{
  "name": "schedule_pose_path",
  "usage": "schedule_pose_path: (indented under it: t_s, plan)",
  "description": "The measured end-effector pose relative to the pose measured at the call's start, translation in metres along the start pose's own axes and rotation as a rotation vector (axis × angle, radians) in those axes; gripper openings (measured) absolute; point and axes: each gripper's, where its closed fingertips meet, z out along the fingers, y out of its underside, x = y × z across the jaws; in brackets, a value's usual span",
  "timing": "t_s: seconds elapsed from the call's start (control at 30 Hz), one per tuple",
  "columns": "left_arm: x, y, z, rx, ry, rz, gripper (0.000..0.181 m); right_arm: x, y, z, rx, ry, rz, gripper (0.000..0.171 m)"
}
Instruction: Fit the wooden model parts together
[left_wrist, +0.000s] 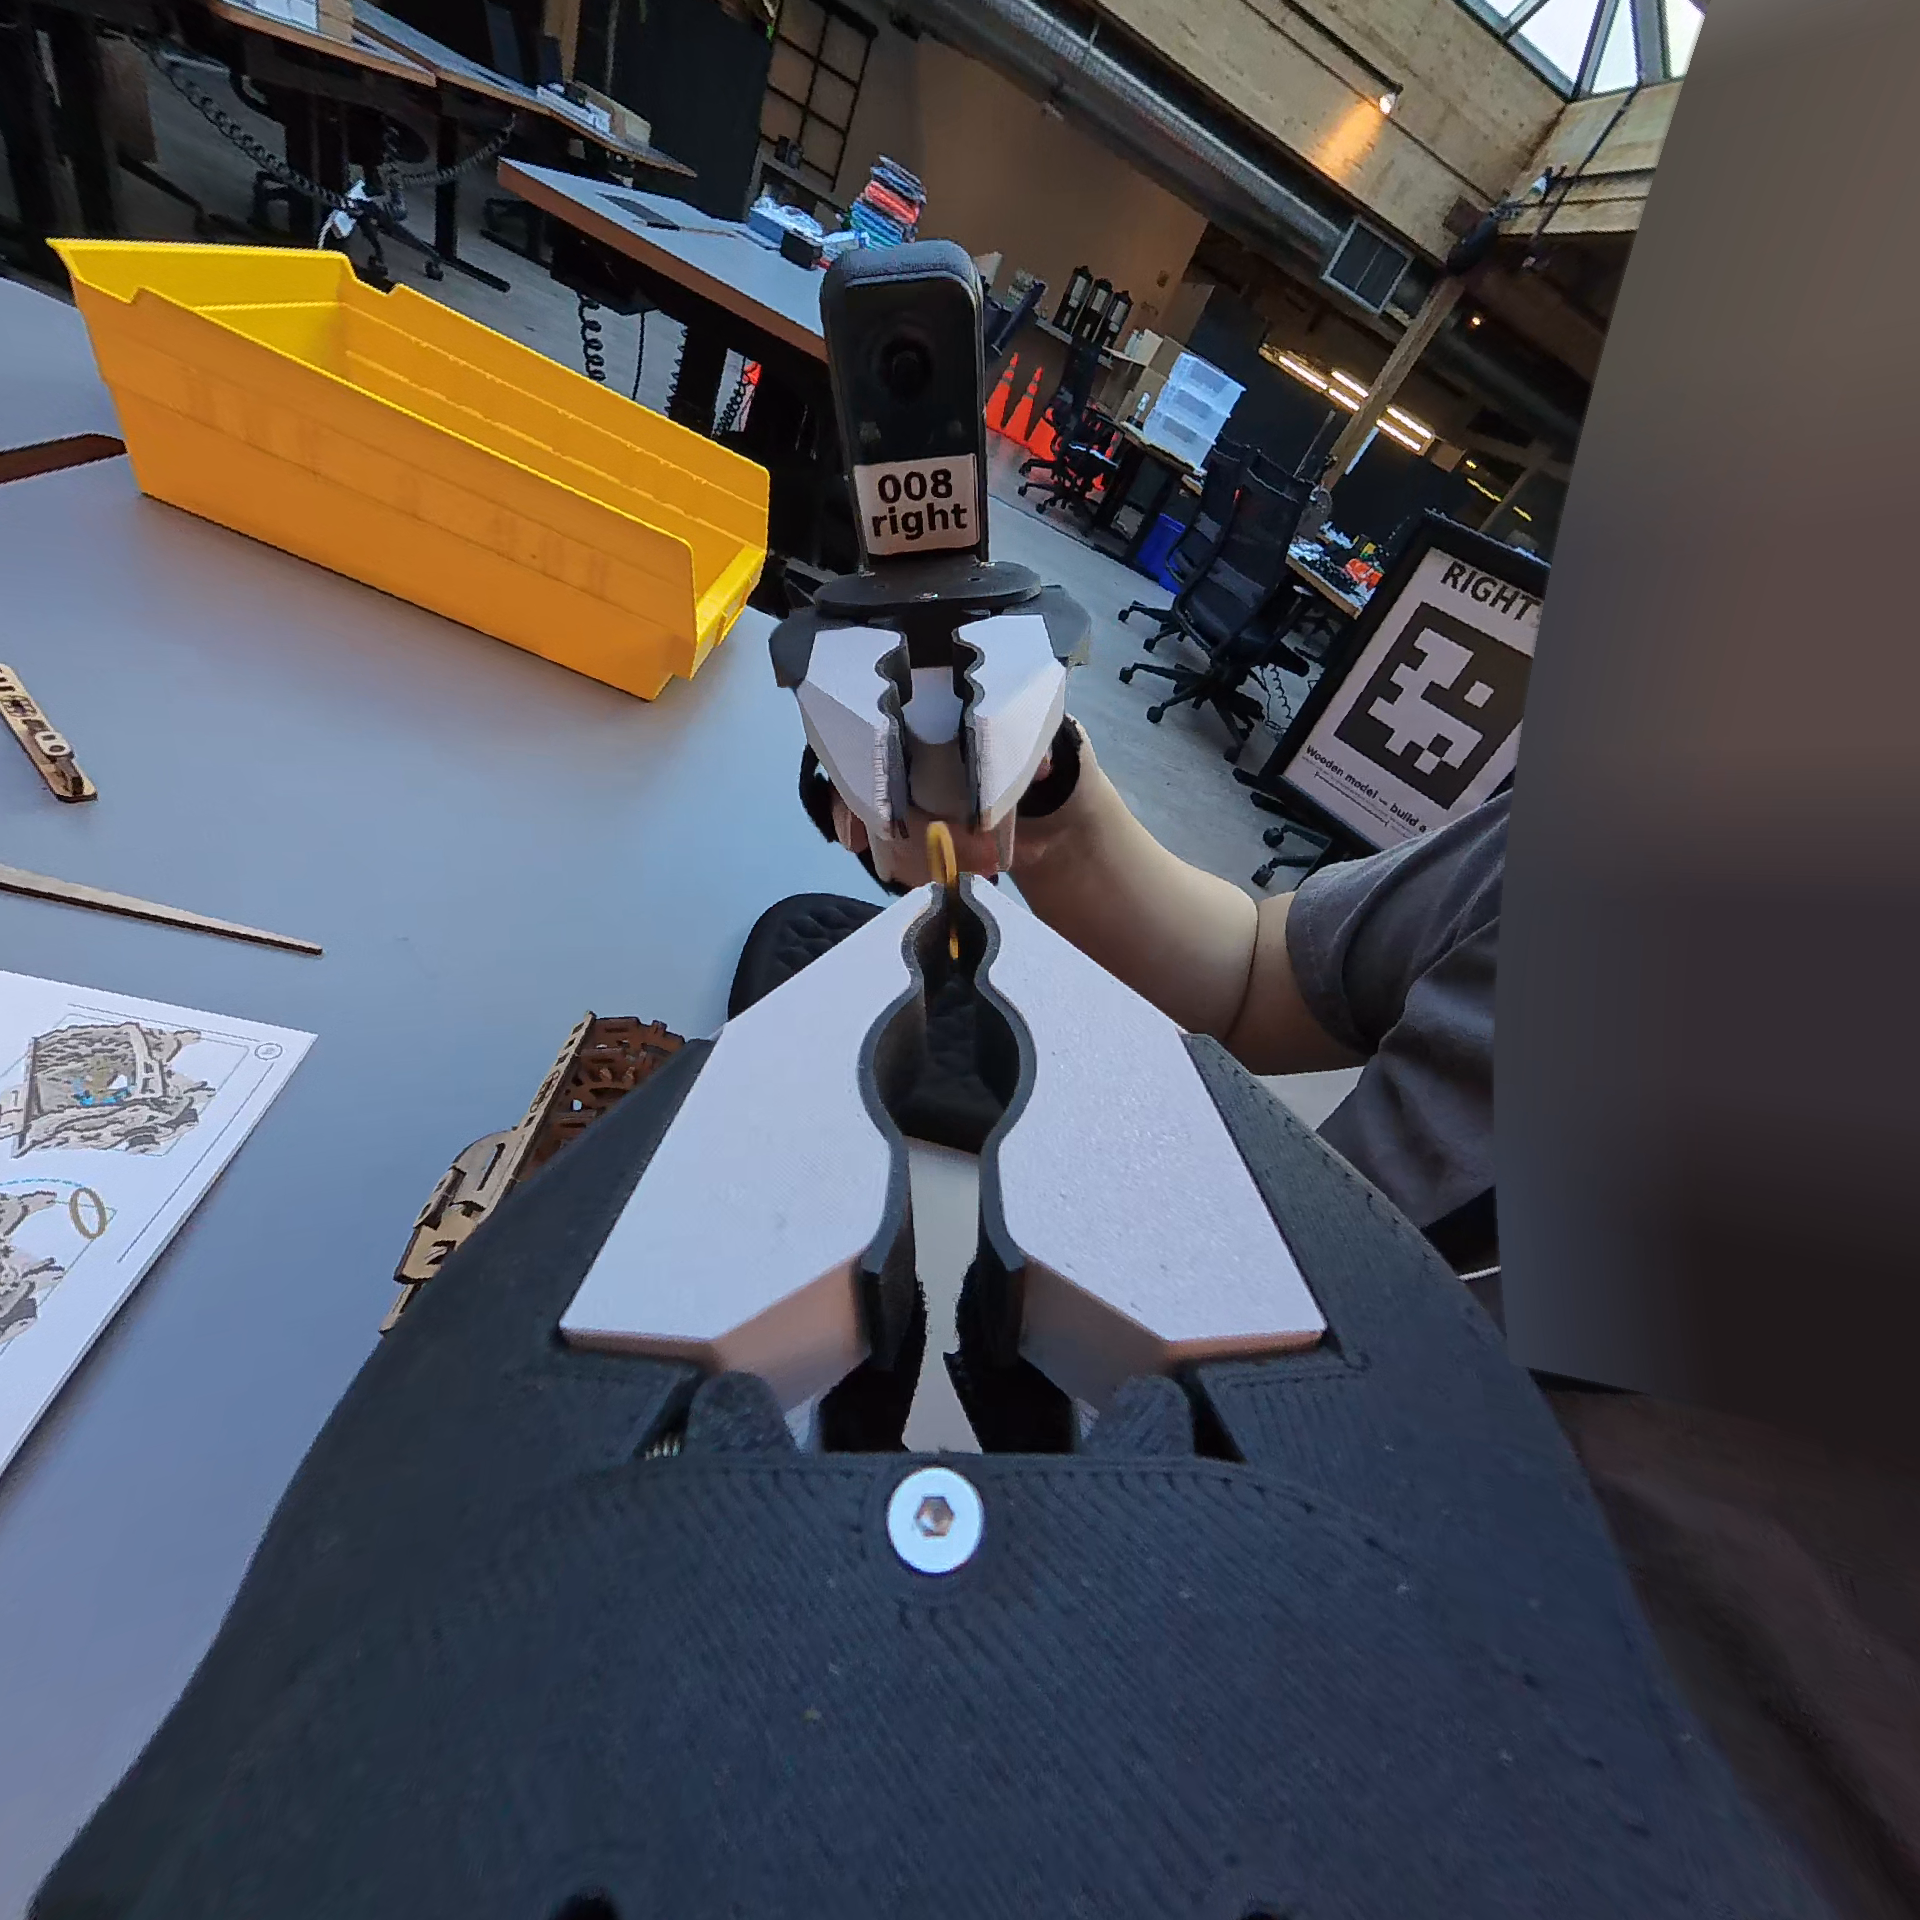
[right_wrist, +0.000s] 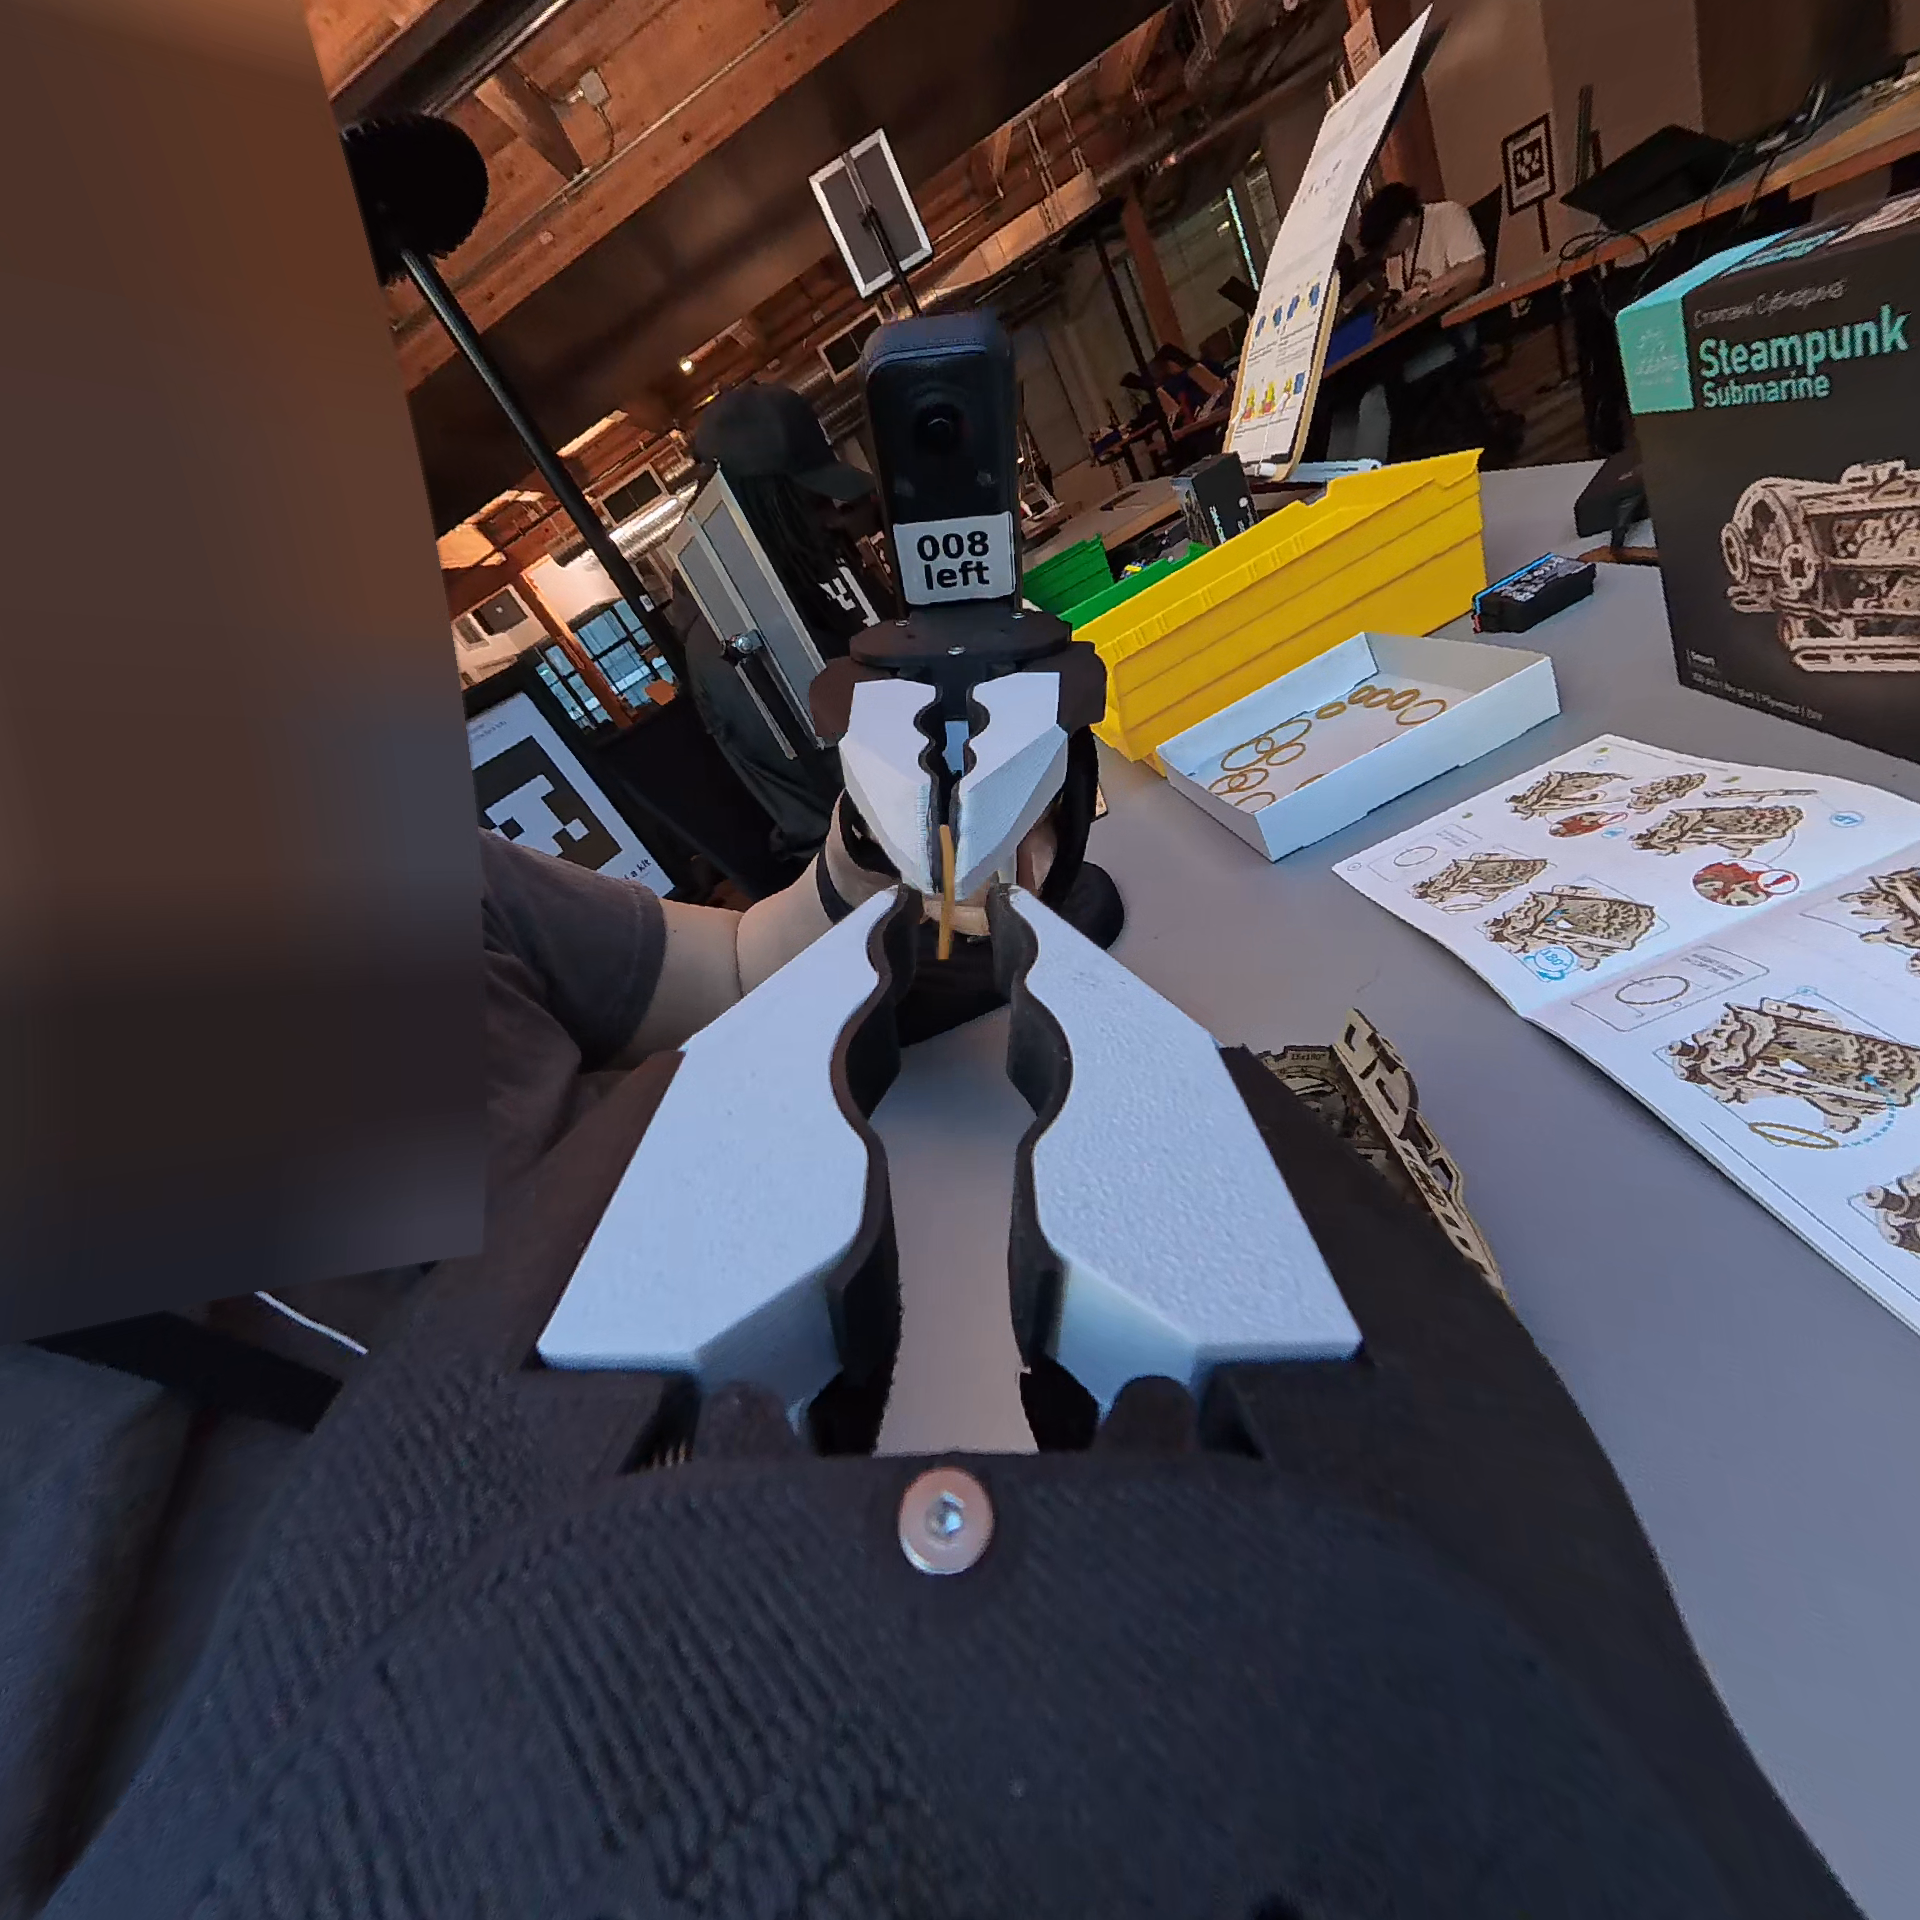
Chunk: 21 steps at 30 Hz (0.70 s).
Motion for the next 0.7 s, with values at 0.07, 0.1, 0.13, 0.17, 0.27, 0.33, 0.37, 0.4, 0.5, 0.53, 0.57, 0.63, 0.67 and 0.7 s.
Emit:
schedule_pose_path:
  t_s: [0.07, 0.1, 0.13, 0.17, 0.27, 0.33, 0.37, 0.4, 0.5, 0.53, 0.57, 0.63, 0.67, 0.7]
  plan:
    - [0.000, 0.000, -0.001, 0.001, 0.003, -0.003, 0.000, 0.001, -0.003, -0.004, 0.010, 0.002, -0.001, 0.012]
    - [0.000, -0.001, -0.001, 0.001, 0.000, -0.002, 0.000, 0.001, -0.005, -0.006, 0.017, 0.002, -0.002, 0.012]
    - [0.000, -0.001, -0.002, 0.000, -0.002, 0.000, 0.000, 0.001, -0.007, -0.007, 0.023, 0.005, -0.002, 0.012]
    - [0.000, -0.001, -0.002, -0.001, -0.001, 0.002, 0.000, 0.001, -0.007, -0.007, 0.021, 0.010, -0.004, 0.012]
    - [0.000, -0.002, -0.001, -0.003, -0.002, 0.005, 0.000, 0.000, -0.003, -0.003, -0.010, 0.011, -0.016, 0.012]
    - [0.001, -0.003, -0.001, 0.001, 0.002, 0.004, 0.000, -0.002, 0.000, 0.001, -0.024, -0.003, -0.013, 0.013]
    - [0.001, -0.003, -0.001, 0.006, 0.005, 0.002, 0.000, -0.003, 0.000, 0.003, -0.024, -0.008, -0.015, 0.012]
    - [0.002, -0.004, 0.000, 0.011, 0.012, 0.001, 0.000, -0.004, 0.000, 0.003, -0.022, -0.012, -0.015, 0.012]
    - [0.003, -0.003, 0.000, 0.005, 0.011, 0.006, 0.000, 0.000, 0.000, 0.003, -0.020, 0.007, -0.015, 0.010]
    - [0.002, -0.002, 0.001, 0.004, 0.011, 0.005, 0.000, -0.002, 0.000, 0.003, -0.019, -0.005, -0.015, 0.008]
    - [0.003, -0.002, 0.001, 0.002, 0.013, 0.002, 0.000, -0.004, 0.000, 0.003, -0.022, -0.019, -0.011, 0.007]
    - [0.002, -0.002, 0.002, 0.001, 0.011, 0.002, 0.000, -0.005, 0.002, 0.003, -0.034, -0.020, -0.016, 0.003]
    - [0.003, -0.002, 0.002, -0.001, 0.014, 0.003, 0.000, -0.005, 0.004, 0.003, -0.043, -0.020, -0.024, 0.001]
    - [0.004, -0.001, 0.002, -0.003, 0.016, 0.005, 0.000, -0.005, 0.005, 0.004, -0.052, -0.019, -0.028, 0.000]
